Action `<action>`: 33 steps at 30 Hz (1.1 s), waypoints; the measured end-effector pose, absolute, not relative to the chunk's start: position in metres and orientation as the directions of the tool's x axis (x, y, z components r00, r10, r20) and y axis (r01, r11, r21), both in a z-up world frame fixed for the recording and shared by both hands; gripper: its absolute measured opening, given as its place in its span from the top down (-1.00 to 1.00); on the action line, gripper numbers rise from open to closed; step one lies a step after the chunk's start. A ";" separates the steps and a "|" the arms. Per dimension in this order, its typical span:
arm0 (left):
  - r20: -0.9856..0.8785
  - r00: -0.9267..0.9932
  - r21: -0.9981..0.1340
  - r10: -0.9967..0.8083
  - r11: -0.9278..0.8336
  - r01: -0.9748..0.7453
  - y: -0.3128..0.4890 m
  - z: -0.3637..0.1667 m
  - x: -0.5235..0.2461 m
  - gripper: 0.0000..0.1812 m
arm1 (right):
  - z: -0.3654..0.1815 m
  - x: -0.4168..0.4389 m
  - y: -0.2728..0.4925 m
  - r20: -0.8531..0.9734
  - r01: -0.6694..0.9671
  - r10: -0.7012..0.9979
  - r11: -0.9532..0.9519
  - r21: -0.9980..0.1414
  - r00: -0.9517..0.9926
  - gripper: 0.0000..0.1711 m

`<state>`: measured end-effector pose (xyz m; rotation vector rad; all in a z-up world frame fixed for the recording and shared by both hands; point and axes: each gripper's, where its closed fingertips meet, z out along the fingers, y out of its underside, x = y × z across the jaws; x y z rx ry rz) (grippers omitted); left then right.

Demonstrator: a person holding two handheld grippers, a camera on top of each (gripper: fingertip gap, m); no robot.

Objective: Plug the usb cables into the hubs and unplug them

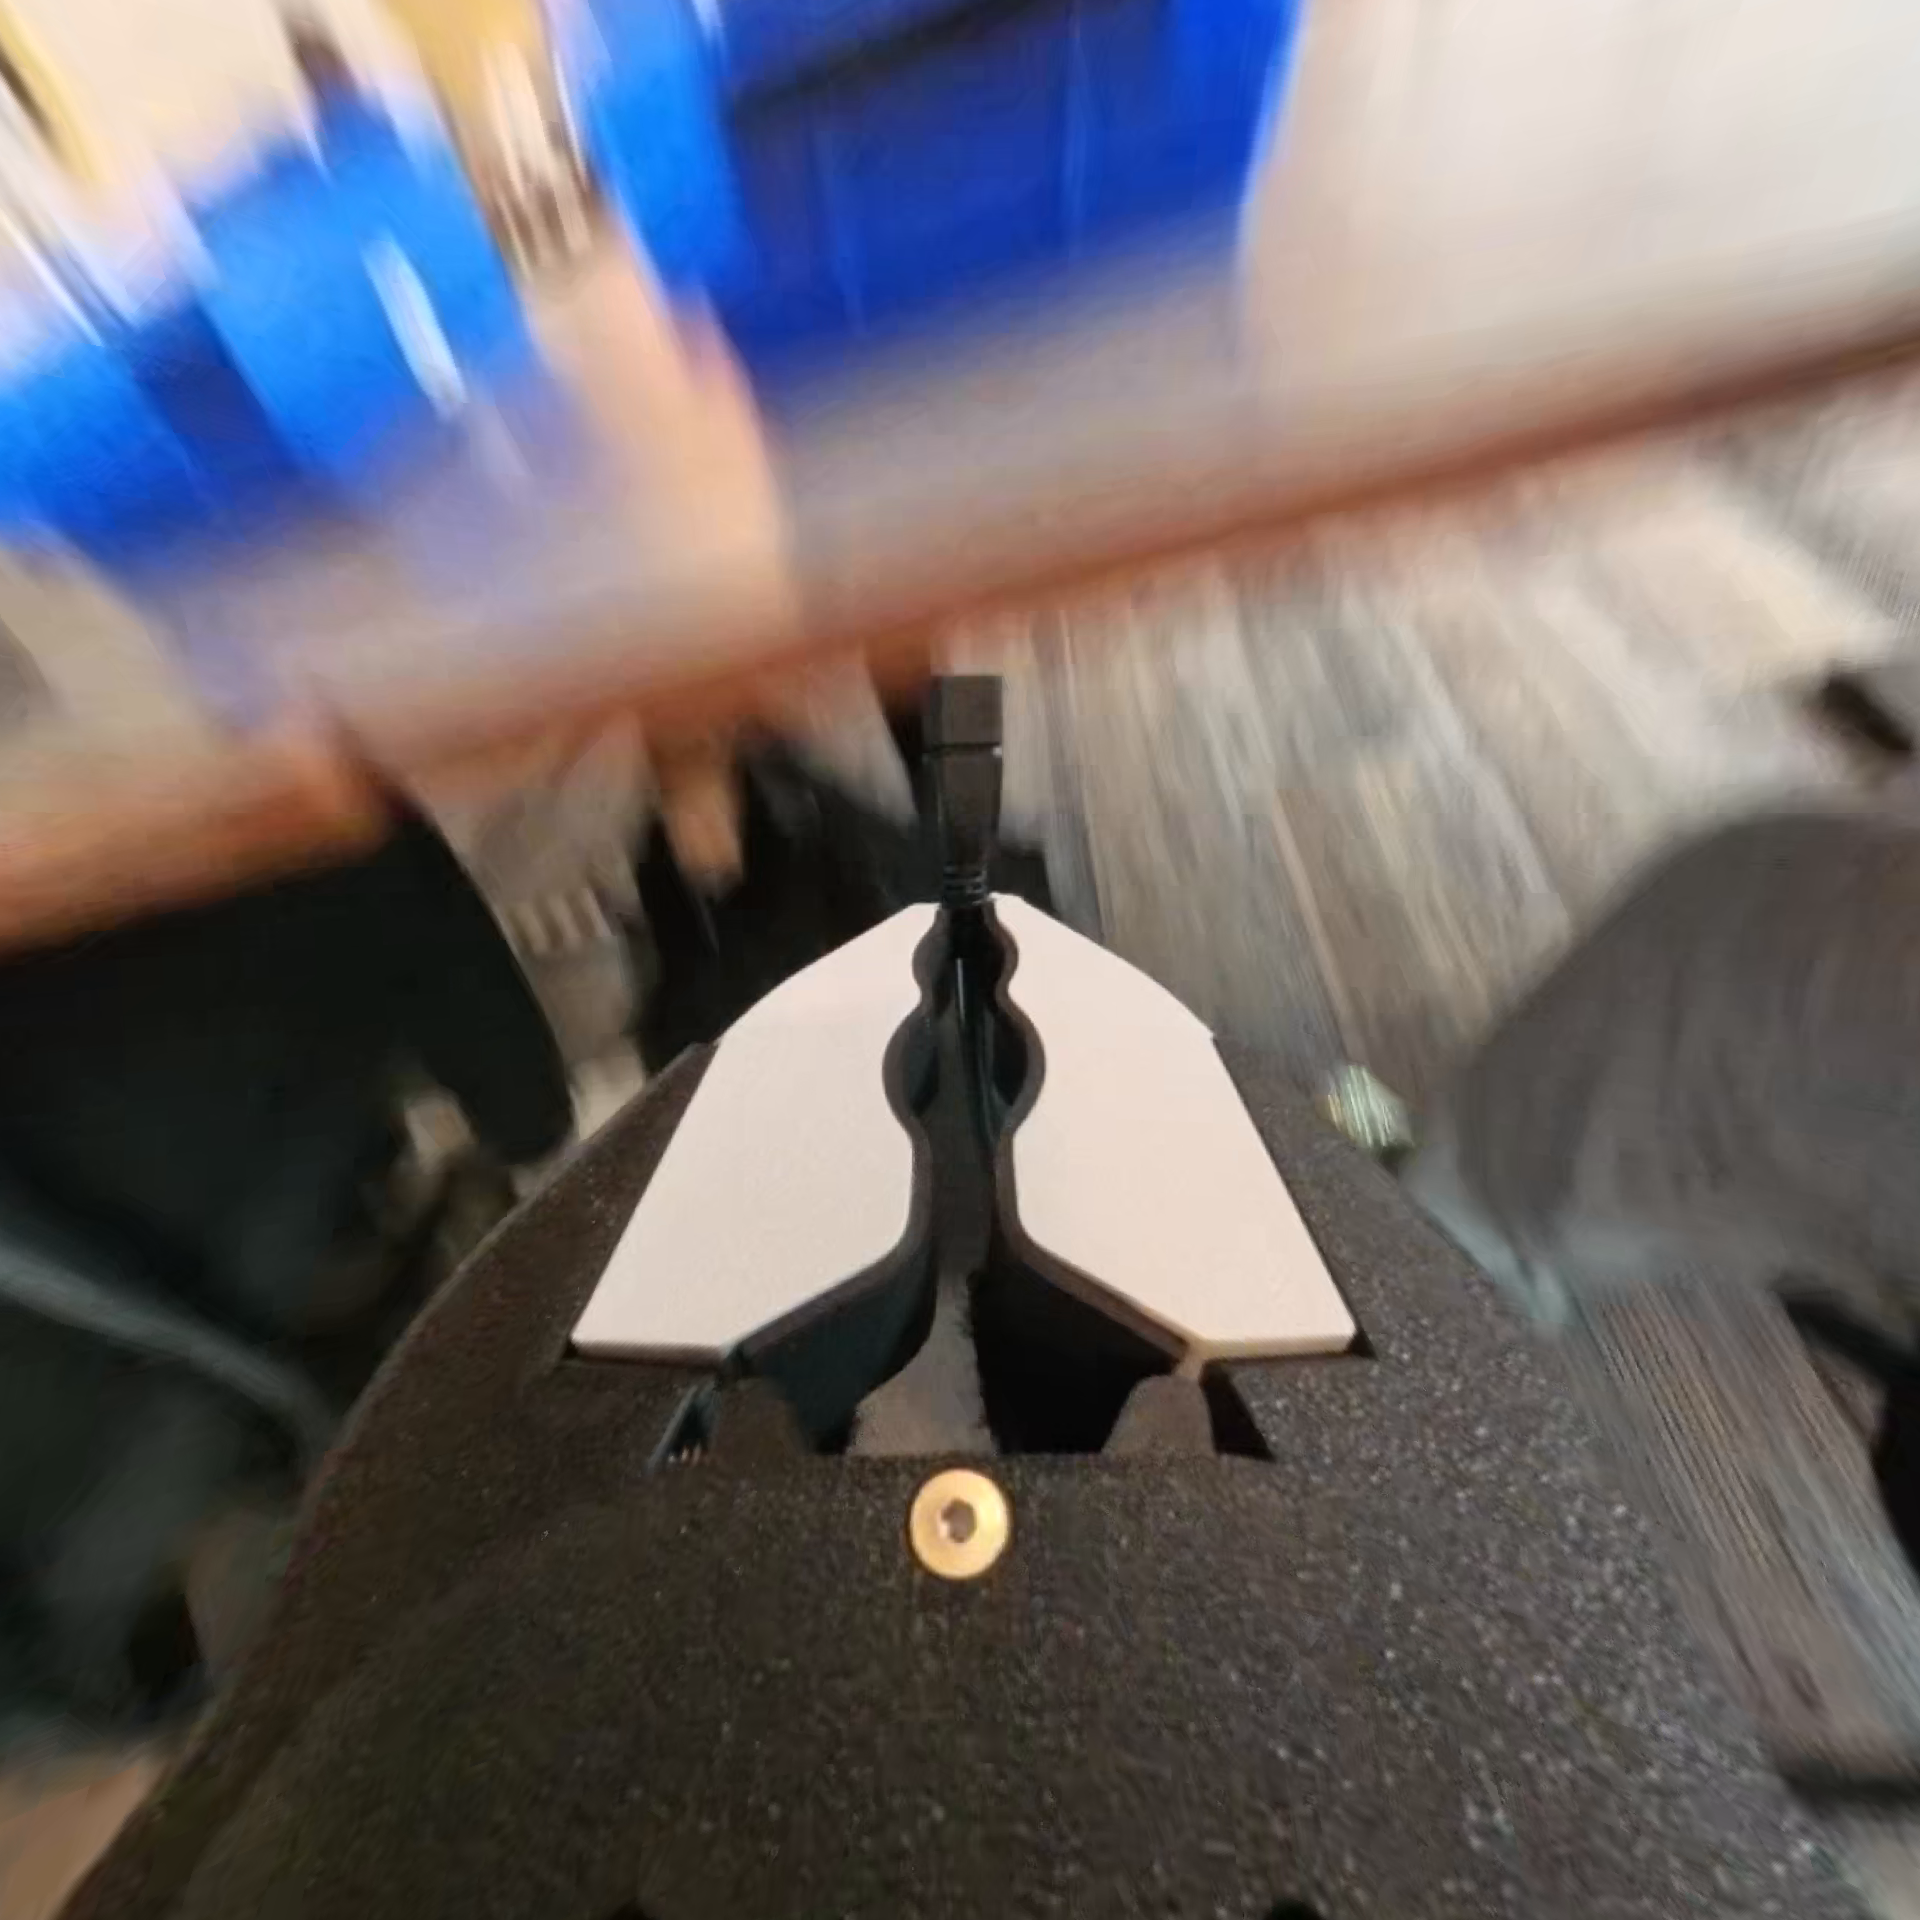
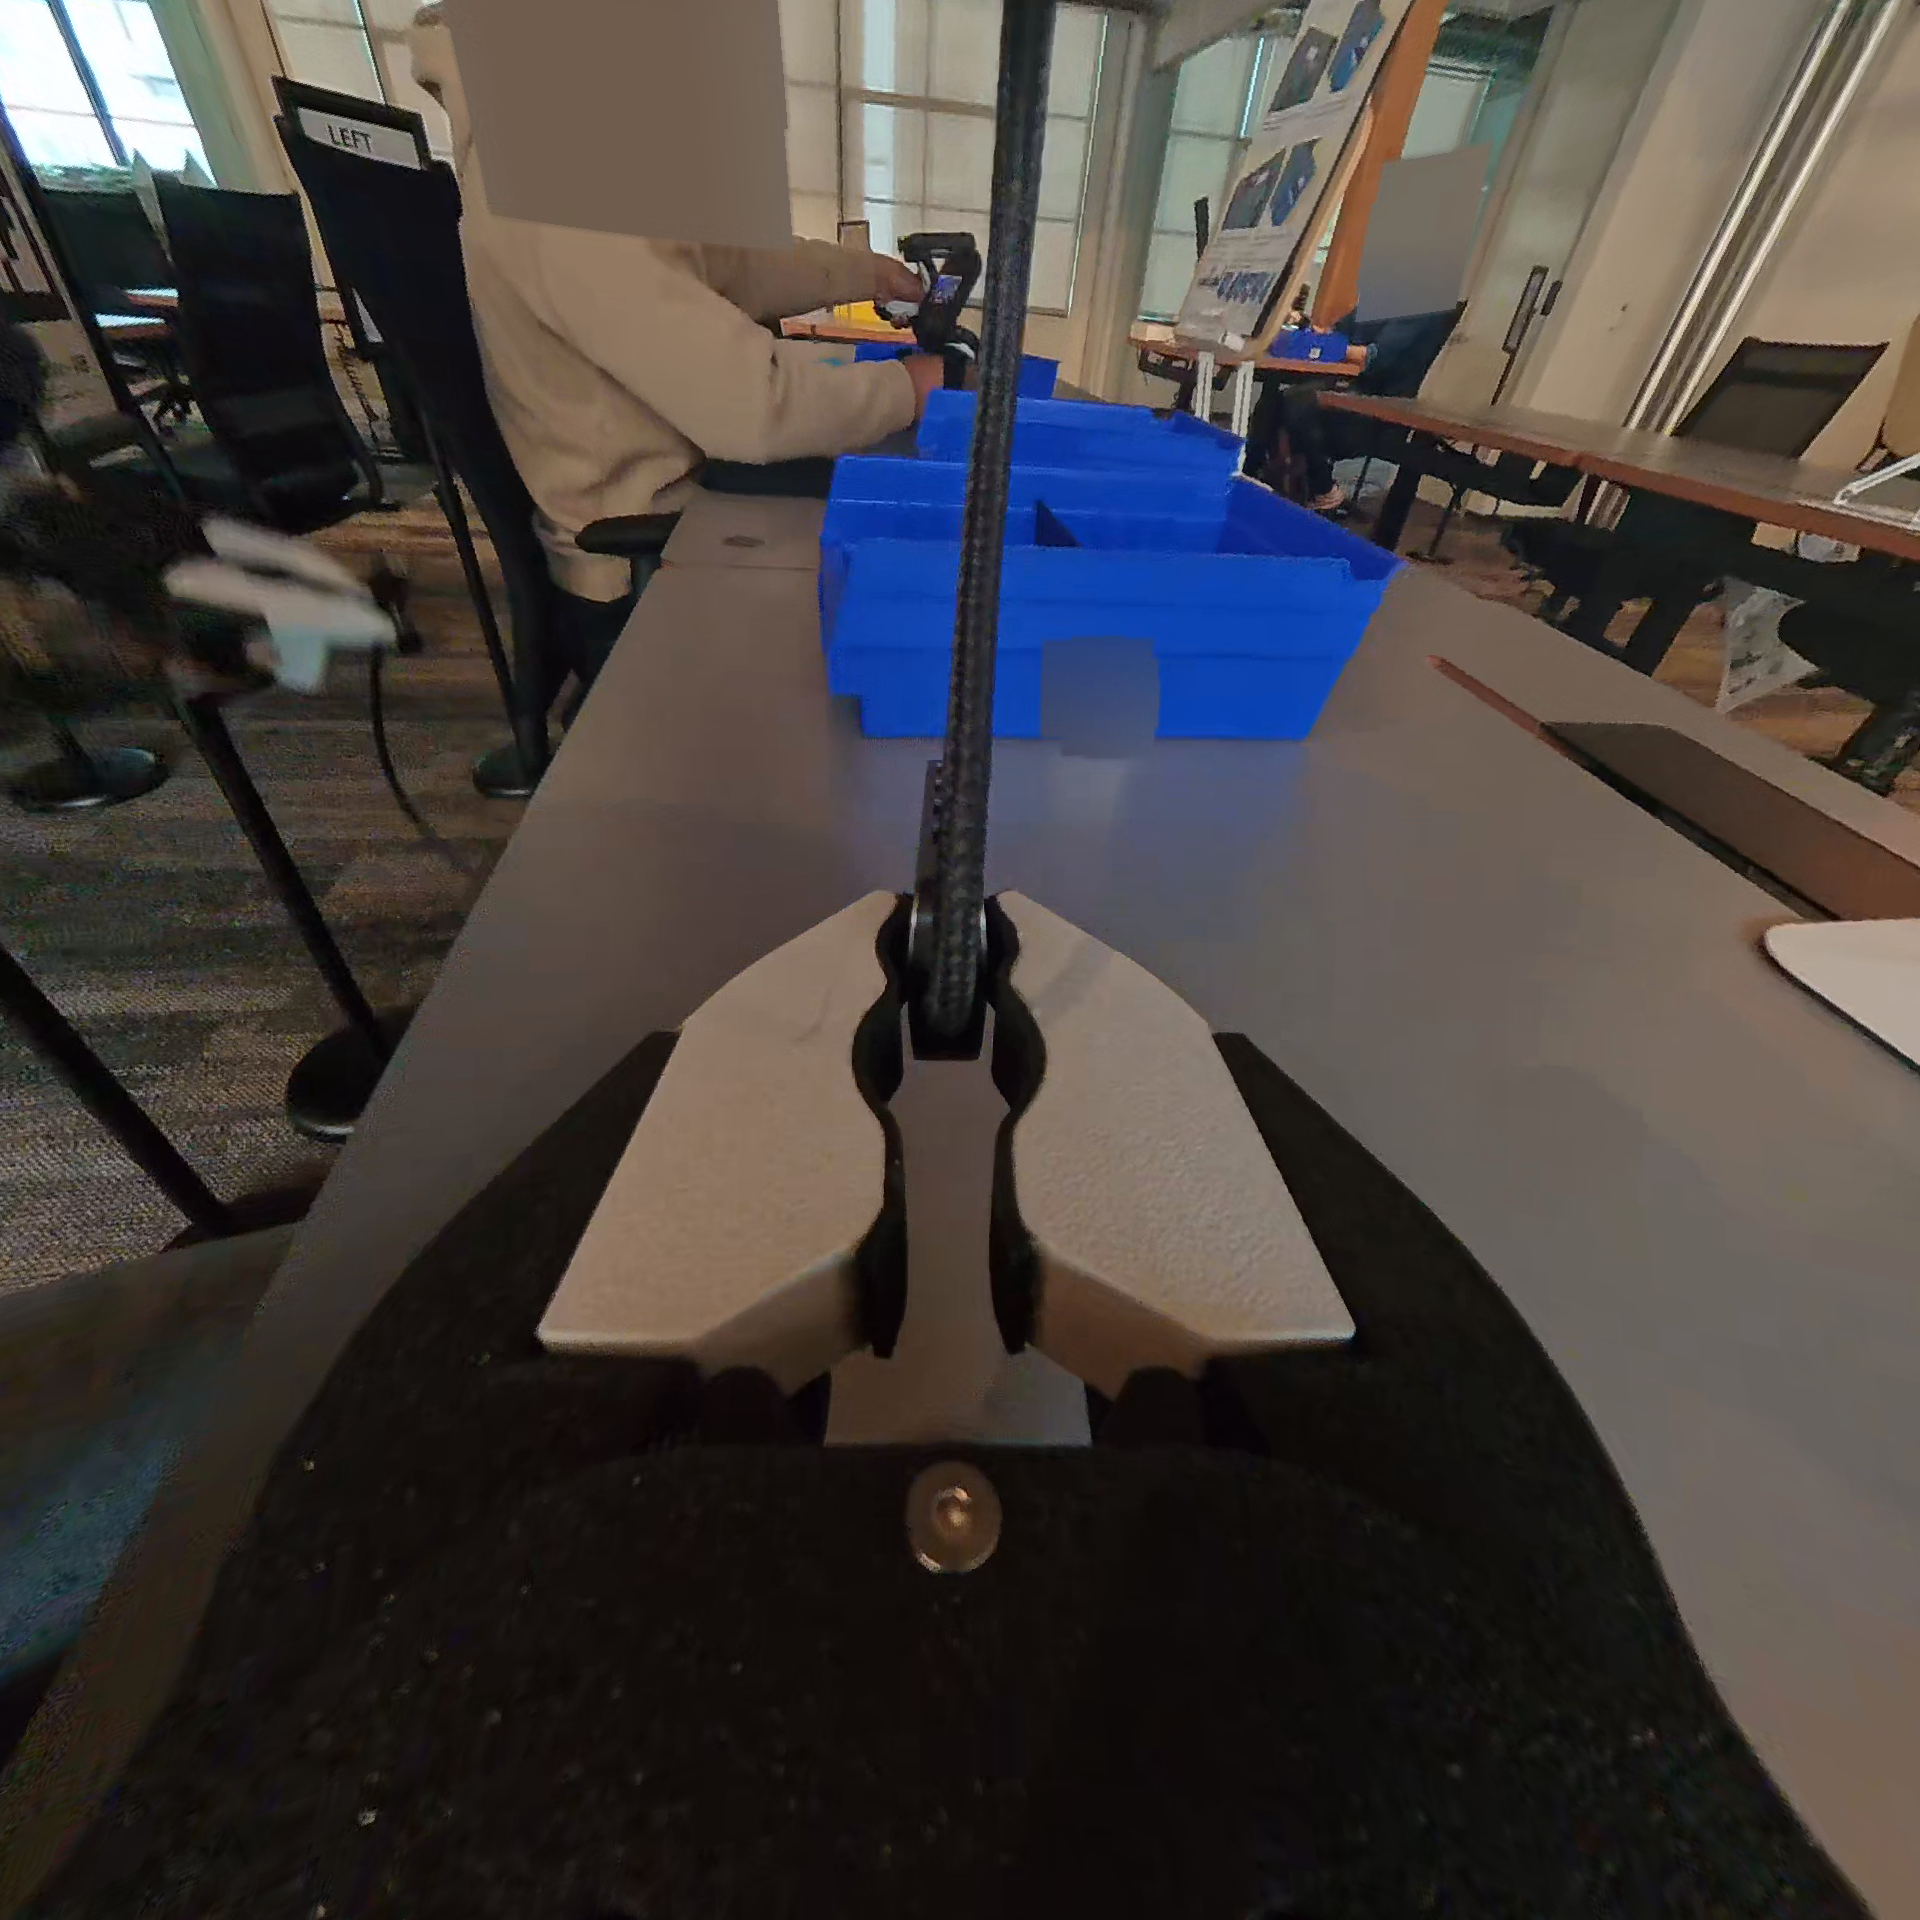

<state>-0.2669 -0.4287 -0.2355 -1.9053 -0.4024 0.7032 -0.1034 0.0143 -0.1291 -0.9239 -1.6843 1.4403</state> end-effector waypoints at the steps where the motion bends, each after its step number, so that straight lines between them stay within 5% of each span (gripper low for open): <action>1: -0.319 0.771 -0.916 0.551 -0.387 -0.103 -0.415 -0.194 -0.263 0.94 | -0.130 -0.101 0.018 0.074 0.062 0.875 0.117 -0.991 -0.479 0.87; 7: -0.419 0.836 -0.906 0.353 -0.109 -0.409 -0.288 0.000 -0.220 0.95 | -0.135 -0.091 0.048 -0.003 0.061 0.899 0.027 -0.998 -0.439 0.87; 11: -0.450 0.876 -0.875 0.173 0.114 -0.471 -0.200 0.084 -0.204 0.95 | -0.137 -0.089 0.060 -0.128 0.052 0.897 -0.118 -0.992 -0.422 0.87; 15: -0.430 0.886 -0.845 0.174 0.270 -0.463 -0.132 0.128 -0.216 0.95 | -0.143 -0.090 0.067 -0.179 0.063 0.893 -0.168 -0.984 -0.414 0.87; 25: -0.369 0.780 -0.856 0.505 0.143 -0.497 -0.074 0.005 -0.243 0.95 | -0.131 -0.082 0.099 -0.142 0.019 0.943 -0.144 -0.989 -0.301 0.87; 33: -0.441 0.784 -0.856 0.436 0.059 -0.514 -0.092 -0.072 -0.224 0.95 | -0.144 -0.081 0.090 -0.100 0.053 0.945 -0.087 -0.995 -0.312 0.87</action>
